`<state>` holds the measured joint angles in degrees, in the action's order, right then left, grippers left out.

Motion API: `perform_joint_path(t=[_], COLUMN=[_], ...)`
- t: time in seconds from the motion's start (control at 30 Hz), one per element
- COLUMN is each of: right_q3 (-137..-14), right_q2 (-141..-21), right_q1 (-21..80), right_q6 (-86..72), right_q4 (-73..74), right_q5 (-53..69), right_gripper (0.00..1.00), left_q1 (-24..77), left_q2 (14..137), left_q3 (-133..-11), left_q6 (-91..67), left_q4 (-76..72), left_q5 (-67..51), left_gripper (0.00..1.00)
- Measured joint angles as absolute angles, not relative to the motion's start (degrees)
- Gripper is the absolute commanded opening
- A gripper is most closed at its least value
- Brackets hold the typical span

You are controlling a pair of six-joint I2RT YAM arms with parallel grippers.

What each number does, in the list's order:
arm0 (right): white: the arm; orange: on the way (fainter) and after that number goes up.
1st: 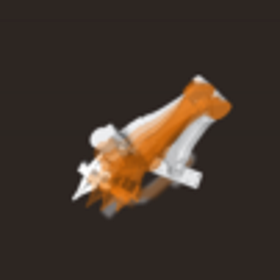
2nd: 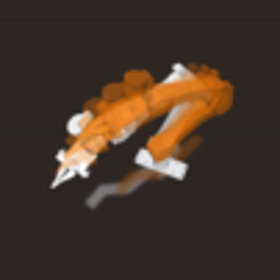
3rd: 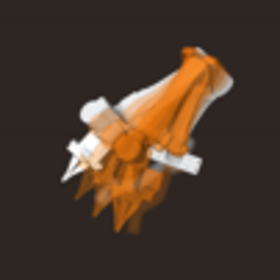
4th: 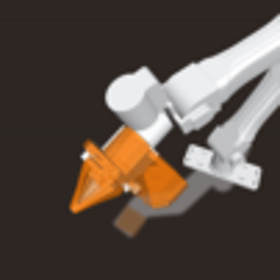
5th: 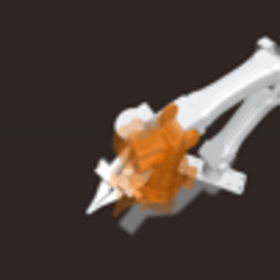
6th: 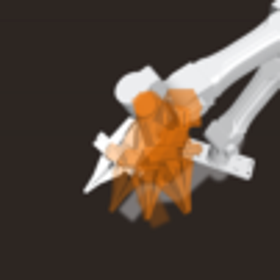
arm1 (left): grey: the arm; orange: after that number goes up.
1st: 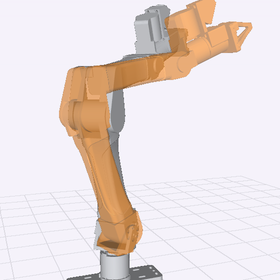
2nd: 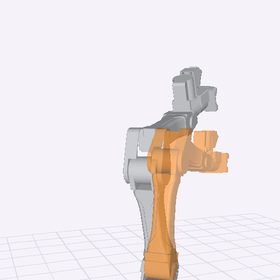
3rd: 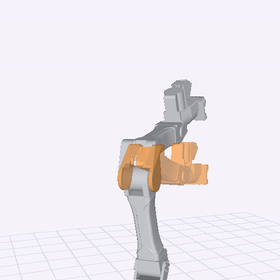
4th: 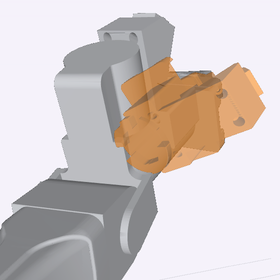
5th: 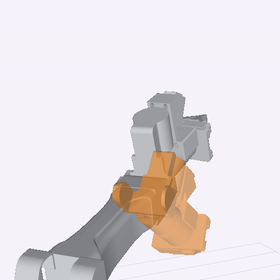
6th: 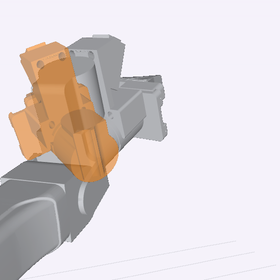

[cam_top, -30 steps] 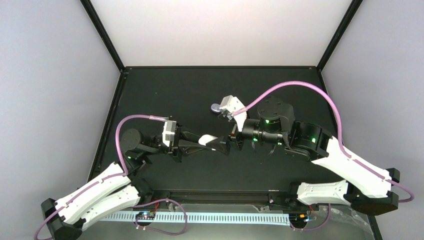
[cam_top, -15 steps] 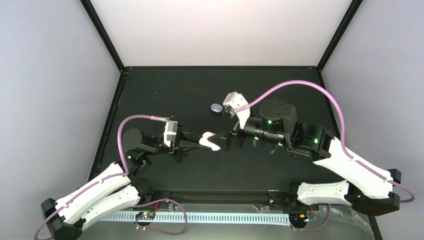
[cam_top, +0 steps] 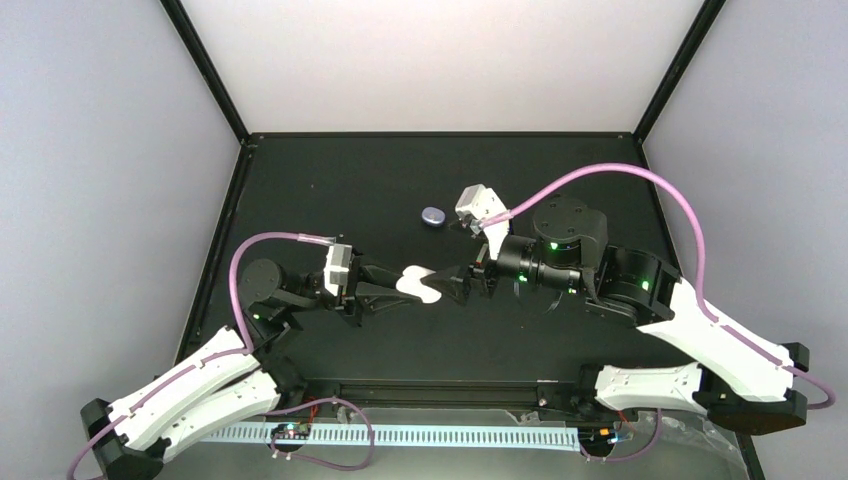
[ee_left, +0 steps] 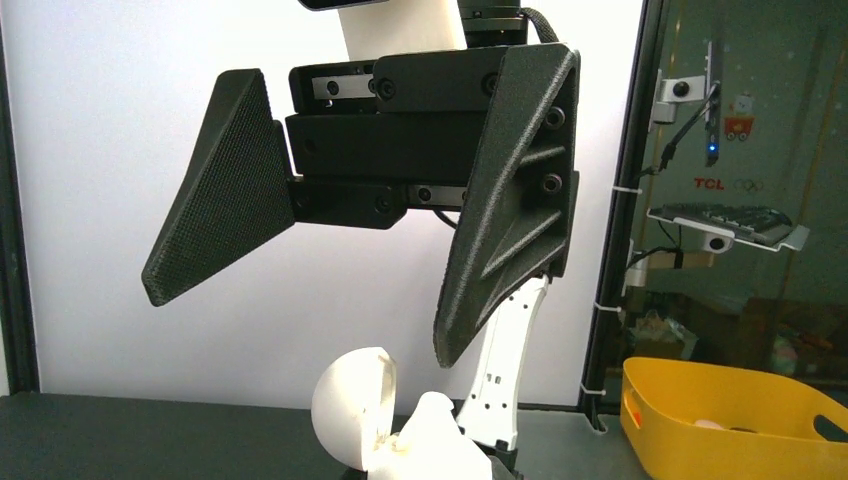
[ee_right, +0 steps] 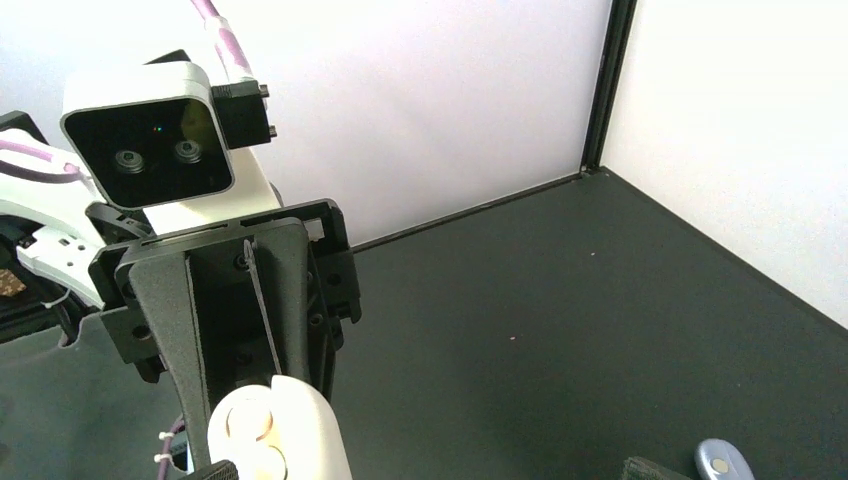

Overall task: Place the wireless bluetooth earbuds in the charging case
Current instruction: Open the charging case, then adjust the earbud with the charging case, then close the charging case.

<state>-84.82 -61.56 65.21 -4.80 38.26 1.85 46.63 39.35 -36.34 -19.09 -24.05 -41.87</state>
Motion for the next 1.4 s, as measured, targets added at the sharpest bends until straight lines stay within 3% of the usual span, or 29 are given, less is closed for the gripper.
perform_joint_path(t=[0.77,1.07,1.4], right_q3=[-84.68,-84.62,-84.49], right_q2=[-58.39,-57.71,-63.75], right_q1=[64.71,58.39,58.37], right_q6=[-4.64,-8.16,-8.32], right_q4=[36.82,36.12,39.79], right_q5=[-1.32,-5.74,1.89], right_gripper=[1.00,1.00,0.99], left_q1=[46.65,46.65,46.65], left_q2=[39.33,38.24,38.26], left_q3=[-36.34,-36.34,-36.34], left_q6=[-19.11,-19.14,-19.14], left_q4=[-24.05,-24.08,-24.12], left_q5=[-41.85,-42.04,-42.28], left_gripper=[0.01,0.02,0.01])
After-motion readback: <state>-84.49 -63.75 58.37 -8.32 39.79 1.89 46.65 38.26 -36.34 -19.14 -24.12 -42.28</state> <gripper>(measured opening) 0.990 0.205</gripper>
